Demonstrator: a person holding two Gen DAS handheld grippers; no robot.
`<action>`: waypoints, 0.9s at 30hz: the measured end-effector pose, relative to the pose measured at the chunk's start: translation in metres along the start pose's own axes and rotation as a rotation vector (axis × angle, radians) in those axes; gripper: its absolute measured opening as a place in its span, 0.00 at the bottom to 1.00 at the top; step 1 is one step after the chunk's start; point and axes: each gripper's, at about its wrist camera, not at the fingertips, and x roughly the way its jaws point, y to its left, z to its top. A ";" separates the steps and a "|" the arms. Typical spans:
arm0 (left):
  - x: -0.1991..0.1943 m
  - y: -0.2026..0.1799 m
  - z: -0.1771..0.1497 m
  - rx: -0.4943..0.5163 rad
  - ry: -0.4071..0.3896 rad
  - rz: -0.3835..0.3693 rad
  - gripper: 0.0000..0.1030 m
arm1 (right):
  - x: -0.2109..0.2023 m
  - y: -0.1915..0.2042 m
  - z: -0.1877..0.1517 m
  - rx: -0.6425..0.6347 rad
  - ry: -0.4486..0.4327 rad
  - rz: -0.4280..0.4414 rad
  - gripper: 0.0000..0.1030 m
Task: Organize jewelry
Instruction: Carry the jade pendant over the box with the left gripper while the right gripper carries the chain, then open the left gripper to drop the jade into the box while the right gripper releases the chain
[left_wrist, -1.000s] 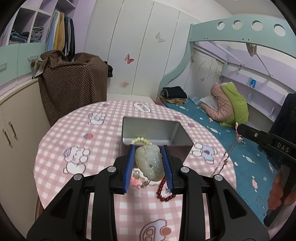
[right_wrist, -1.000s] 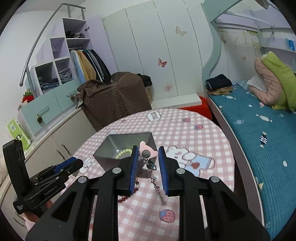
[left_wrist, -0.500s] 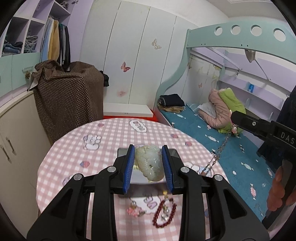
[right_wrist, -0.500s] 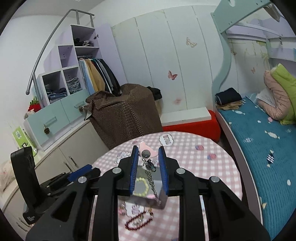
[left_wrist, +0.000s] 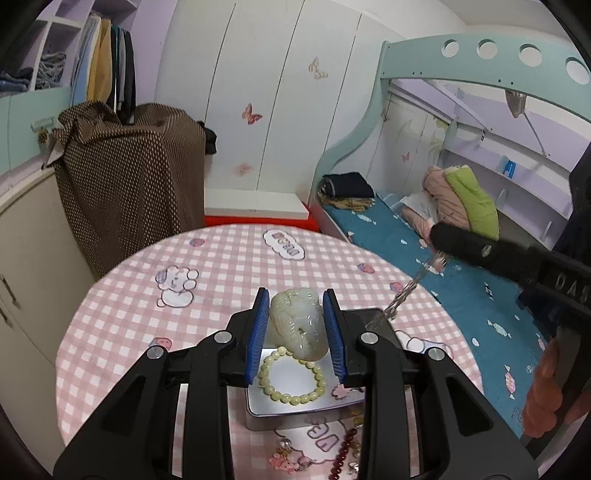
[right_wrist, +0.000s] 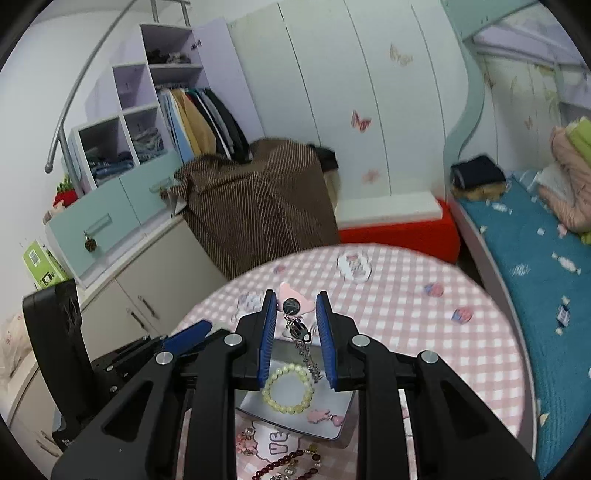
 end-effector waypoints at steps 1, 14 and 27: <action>0.004 0.002 -0.002 -0.004 0.009 -0.003 0.29 | 0.007 -0.001 -0.003 0.001 0.019 -0.007 0.20; 0.034 0.014 -0.017 -0.017 0.081 -0.015 0.29 | 0.037 -0.017 -0.017 0.048 0.117 -0.042 0.24; 0.026 0.016 -0.017 -0.035 0.081 0.029 0.30 | 0.022 -0.021 -0.017 0.037 0.095 -0.108 0.58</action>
